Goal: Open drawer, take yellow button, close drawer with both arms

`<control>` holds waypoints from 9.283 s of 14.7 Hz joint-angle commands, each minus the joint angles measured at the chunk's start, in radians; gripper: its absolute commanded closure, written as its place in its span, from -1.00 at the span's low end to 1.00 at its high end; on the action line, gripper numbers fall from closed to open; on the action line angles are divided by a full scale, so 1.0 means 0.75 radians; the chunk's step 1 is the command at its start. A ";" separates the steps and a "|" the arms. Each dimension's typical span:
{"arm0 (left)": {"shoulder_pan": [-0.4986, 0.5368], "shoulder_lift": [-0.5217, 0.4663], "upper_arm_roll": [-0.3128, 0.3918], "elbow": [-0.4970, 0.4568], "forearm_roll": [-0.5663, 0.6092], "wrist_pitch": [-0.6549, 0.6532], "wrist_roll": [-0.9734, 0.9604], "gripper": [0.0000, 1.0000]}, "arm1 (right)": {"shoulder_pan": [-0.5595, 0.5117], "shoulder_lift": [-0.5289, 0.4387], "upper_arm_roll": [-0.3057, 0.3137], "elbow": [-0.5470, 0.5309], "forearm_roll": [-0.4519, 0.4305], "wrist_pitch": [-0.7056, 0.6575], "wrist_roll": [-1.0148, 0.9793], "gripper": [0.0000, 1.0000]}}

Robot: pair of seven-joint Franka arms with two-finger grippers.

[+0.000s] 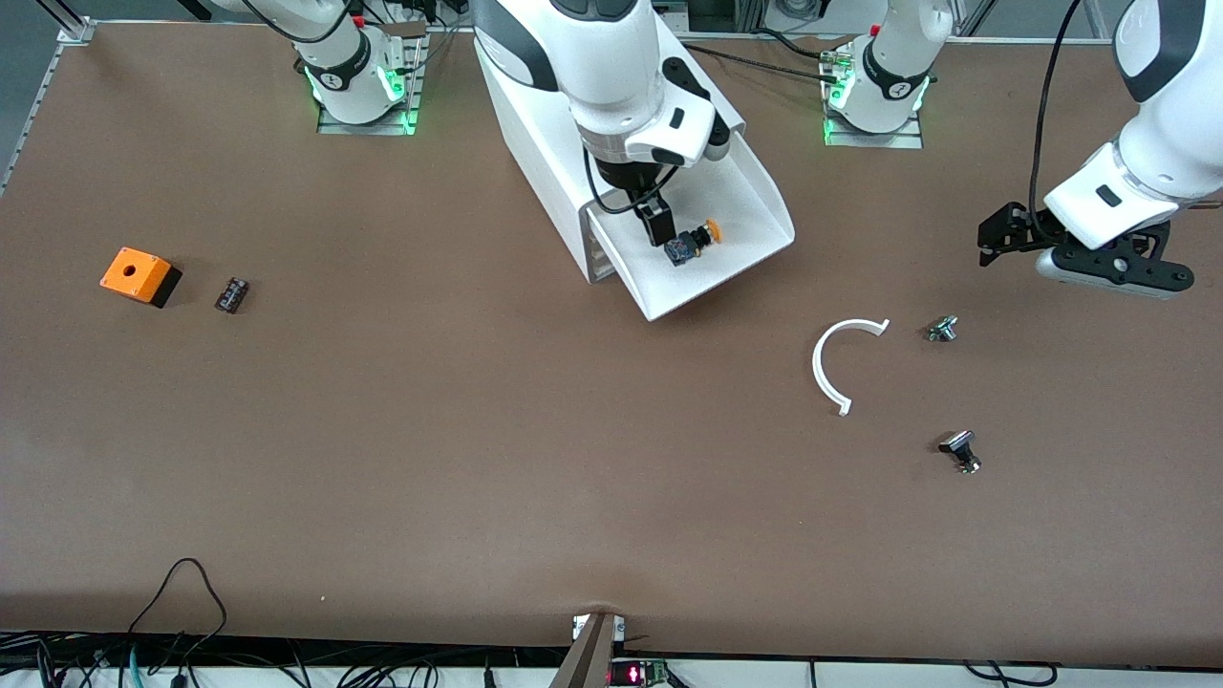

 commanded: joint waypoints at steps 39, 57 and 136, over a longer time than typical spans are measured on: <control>-0.007 -0.019 0.019 0.005 0.027 -0.007 -0.180 -1.00 | 0.147 0.167 -0.015 0.063 -0.194 0.108 0.210 0.46; -0.017 -0.017 0.019 0.007 0.027 -0.007 -0.184 -1.00 | 0.069 -0.025 -0.071 0.063 -0.149 0.022 0.796 0.45; -0.250 0.368 -0.419 -0.057 -0.420 0.198 -1.475 -1.00 | -0.908 -0.375 -0.381 -1.005 0.188 0.470 0.555 -1.00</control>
